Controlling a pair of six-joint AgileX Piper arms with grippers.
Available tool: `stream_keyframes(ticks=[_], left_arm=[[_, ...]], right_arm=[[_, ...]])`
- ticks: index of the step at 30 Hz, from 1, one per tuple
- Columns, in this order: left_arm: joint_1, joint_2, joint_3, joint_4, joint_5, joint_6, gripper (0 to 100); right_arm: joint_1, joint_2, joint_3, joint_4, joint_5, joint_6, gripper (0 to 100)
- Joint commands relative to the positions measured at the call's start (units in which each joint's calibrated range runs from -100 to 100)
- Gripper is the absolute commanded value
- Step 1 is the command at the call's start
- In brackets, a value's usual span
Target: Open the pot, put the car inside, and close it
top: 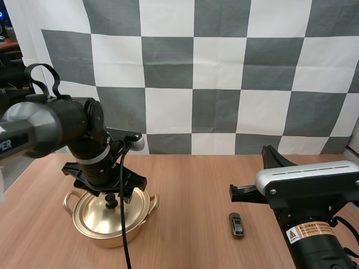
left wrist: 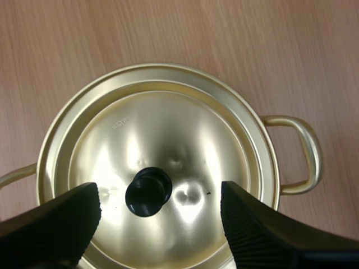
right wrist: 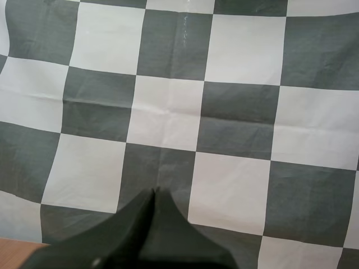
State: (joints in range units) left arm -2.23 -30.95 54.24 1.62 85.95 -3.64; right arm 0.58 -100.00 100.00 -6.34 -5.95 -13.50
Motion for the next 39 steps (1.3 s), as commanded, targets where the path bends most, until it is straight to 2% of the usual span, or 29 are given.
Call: stream_keyframes(ticks=[1,10,17,21,22,25,28,39], left_arm=[[0.03,0.5,0.1,0.0,0.6,0.0,100],[0.03,3.1,1.8,0.2,-1.9,0.0,100],[0.03,3.7,3.1,3.5,-7.0,-2.2,100],[0.03,3.7,3.1,6.9,-9.5,-6.3,62],[0.03,3.7,3.1,7.3,-9.7,-6.9,56],[0.03,3.7,3.1,7.4,-9.7,-7.0,31],[0.03,3.7,3.1,7.3,-9.7,-7.0,2],[0.03,3.7,2.2,5.5,-10.2,-7.0,0]], right_arm=[[0.0,0.0,0.0,0.0,0.0,0.0,0],[0.0,0.0,0.0,0.0,0.0,0.0,0],[0.0,0.0,0.0,0.0,0.0,0.0,0],[0.0,0.0,0.0,0.0,0.0,0.0,0],[0.0,0.0,0.0,0.0,0.0,0.0,0],[0.0,0.0,0.0,0.0,0.0,0.0,0],[0.0,0.0,0.0,0.0,0.0,0.0,0],[0.0,0.0,0.0,0.0,0.0,0.0,0]])
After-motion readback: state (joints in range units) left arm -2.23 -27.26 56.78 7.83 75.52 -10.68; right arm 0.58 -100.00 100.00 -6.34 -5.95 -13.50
